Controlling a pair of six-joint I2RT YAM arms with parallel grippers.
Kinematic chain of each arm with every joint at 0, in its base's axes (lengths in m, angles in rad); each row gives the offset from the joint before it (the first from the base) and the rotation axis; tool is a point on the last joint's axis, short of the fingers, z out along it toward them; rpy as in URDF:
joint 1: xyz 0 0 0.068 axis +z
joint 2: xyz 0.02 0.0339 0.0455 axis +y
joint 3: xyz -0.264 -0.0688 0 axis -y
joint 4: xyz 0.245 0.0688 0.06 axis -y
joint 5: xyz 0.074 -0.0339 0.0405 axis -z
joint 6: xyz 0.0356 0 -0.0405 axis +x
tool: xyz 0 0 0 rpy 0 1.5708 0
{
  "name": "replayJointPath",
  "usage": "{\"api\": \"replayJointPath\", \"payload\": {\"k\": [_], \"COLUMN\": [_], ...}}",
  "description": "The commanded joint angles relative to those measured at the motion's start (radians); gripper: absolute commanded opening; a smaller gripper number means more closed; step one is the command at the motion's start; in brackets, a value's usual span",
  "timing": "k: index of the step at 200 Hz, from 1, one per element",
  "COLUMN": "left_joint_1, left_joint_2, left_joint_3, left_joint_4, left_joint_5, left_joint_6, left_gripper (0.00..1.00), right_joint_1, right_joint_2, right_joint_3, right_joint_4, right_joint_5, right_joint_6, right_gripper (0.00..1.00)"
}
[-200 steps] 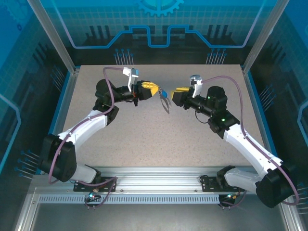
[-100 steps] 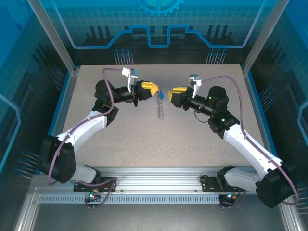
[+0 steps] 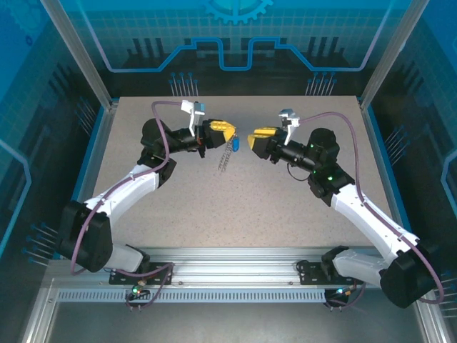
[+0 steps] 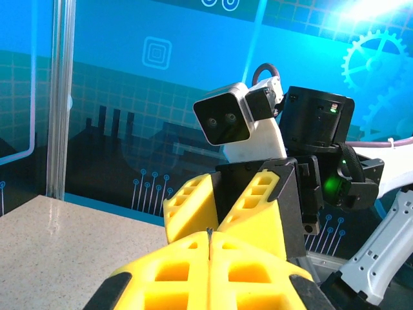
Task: Put the keys on the keyring
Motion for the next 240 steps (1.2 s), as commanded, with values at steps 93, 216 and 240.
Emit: {"api": "replayJointPath", "payload": {"k": [93,216,240], "left_joint_1": [-0.012,-0.026,-0.026], "left_joint_2": [0.112,0.188,0.188], "left_joint_3": [-0.067,-0.023,-0.021], "left_joint_4": [0.458,0.525,0.525], "left_joint_5": [-0.222,-0.224,-0.224], "left_joint_6": [-0.466,-0.552,-0.552], "left_gripper": [0.00,0.00,0.00], "right_joint_1": [0.013,0.033,0.033], "right_joint_2": [0.107,0.219,0.225], "right_joint_3": [0.058,0.109,0.100], "right_joint_4": [0.282,0.352,0.358], "right_joint_5": [0.020,-0.022,-0.033], "right_joint_6": [0.156,0.198,0.207], "right_gripper": [0.42,0.39,0.35]}}
